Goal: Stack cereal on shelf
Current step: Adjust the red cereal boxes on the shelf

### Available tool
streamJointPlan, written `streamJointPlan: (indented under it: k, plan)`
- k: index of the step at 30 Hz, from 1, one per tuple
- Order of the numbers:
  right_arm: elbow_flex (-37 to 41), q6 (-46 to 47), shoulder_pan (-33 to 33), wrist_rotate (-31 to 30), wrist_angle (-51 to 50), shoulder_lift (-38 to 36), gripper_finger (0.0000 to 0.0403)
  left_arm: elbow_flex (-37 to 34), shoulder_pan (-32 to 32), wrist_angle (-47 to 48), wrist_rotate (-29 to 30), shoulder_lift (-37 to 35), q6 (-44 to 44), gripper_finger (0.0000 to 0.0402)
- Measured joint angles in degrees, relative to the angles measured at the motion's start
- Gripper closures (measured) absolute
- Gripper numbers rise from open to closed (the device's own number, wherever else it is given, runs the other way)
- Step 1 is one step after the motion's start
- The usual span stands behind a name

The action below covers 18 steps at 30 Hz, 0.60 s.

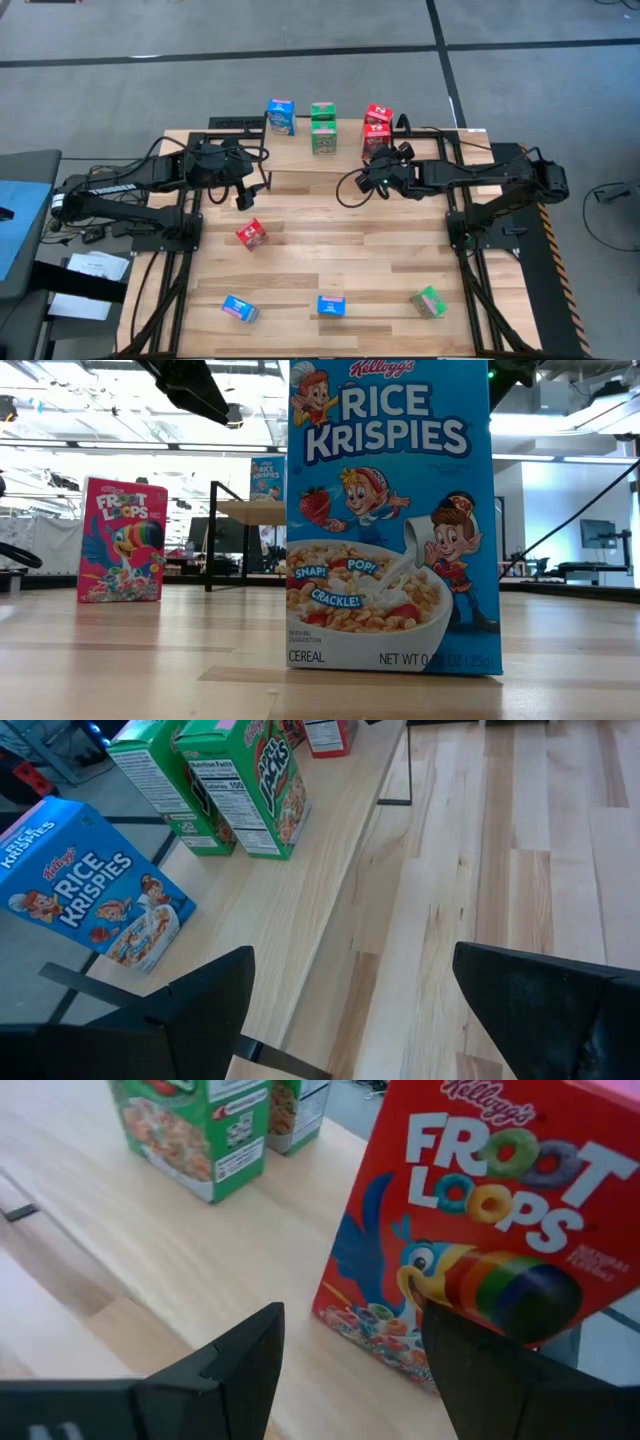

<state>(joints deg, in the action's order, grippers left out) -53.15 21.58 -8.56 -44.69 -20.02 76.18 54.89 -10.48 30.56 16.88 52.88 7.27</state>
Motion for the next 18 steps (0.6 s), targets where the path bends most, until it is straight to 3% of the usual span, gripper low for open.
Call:
streamJointPlan:
  k: [6, 18]
  plan:
    - [0.0, 0.9, -0.2, 0.0, 1.4, 0.8, 0.0143, 0.0, 0.0, 0.0, 0.0, 0.0, 0.0, 0.0070]
    - [0.0, 4.1, 1.3, 5.7, 2.9, 0.7, 0.0143, 0.0, 0.0, 0.0, 0.0, 0.0, -0.3, 0.0070]
